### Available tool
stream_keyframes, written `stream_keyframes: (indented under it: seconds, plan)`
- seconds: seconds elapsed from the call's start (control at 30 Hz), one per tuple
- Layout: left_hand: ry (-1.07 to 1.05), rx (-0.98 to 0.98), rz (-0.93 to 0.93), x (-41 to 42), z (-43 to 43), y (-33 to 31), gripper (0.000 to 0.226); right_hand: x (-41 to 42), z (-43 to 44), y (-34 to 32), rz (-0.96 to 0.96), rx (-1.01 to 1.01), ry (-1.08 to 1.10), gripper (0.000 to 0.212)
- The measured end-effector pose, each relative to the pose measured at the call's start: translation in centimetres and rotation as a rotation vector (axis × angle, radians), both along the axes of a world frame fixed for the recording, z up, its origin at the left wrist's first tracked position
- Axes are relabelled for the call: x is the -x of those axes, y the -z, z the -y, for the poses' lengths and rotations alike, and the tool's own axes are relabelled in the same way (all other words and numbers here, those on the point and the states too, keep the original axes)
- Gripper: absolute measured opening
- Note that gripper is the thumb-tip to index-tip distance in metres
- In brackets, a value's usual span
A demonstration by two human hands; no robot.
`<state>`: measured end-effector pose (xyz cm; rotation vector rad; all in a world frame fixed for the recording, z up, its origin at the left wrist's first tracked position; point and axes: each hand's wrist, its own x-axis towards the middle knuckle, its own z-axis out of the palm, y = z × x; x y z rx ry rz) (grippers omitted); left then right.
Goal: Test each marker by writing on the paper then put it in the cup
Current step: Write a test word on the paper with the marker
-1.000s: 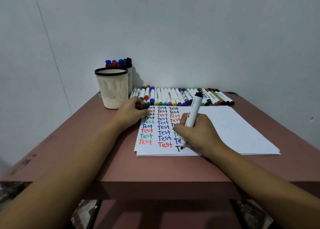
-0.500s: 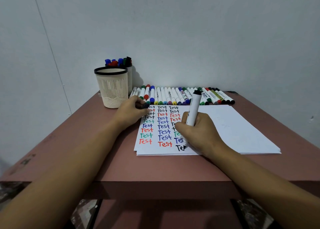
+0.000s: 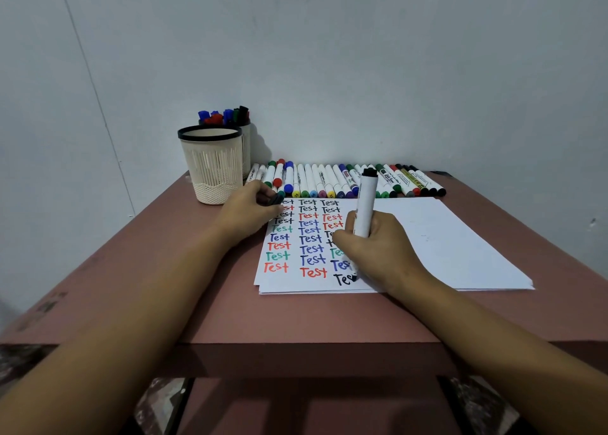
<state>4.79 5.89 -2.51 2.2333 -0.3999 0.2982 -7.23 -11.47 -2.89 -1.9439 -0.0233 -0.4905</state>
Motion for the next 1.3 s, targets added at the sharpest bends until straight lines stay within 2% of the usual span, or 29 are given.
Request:
stream_keyframes:
  seconds: [0.1, 0.2, 0.33, 0.5, 0.73, 0.9, 0.97, 1.13, 1.3]
  plan:
    - [-0.005, -0.005, 0.003, 0.0, 0.0, 0.0, 0.029, -0.1, 0.1, 0.2, 0.000, -0.051, -0.028, 0.038]
    - [-0.013, -0.015, 0.009, 0.0, 0.0, 0.1, 0.029, -0.2, 0.1, 0.2, 0.028, -0.090, 0.034, 0.042]
    - [-0.008, -0.014, 0.001, 0.1, 0.0, 0.1, 0.030, 0.0, 0.0, -0.1, 0.067, -0.041, 0.102, 0.040]
    - [-0.014, -0.026, 0.014, 0.1, 0.1, 0.0, 0.031, -0.1, 0.0, 0.0, 0.010, 0.006, 0.067, 0.037]
    - [-0.013, -0.017, 0.010, 0.1, 0.1, 0.0, 0.031, -0.3, 0.1, 0.0, 0.044, -0.077, 0.068, 0.043]
    - [-0.019, -0.029, 0.013, 0.3, 0.1, -0.1, 0.031, -0.2, 0.0, 0.1, 0.028, -0.011, 0.079, 0.041]
    - [-0.017, -0.030, 0.013, 0.3, 0.0, -0.2, 0.031, -0.3, 0.1, -0.1, 0.016, -0.069, 0.081, 0.040]
    - [-0.014, -0.085, 0.042, 0.3, 0.1, -0.1, 0.030, -0.1, 0.8, -0.9, -0.081, -0.362, 0.079, 0.030]
    - [-0.006, -0.099, 0.063, 0.5, 0.4, -0.3, 0.031, -0.2, 1.0, -2.0, -0.099, -0.436, 0.043, 0.037]
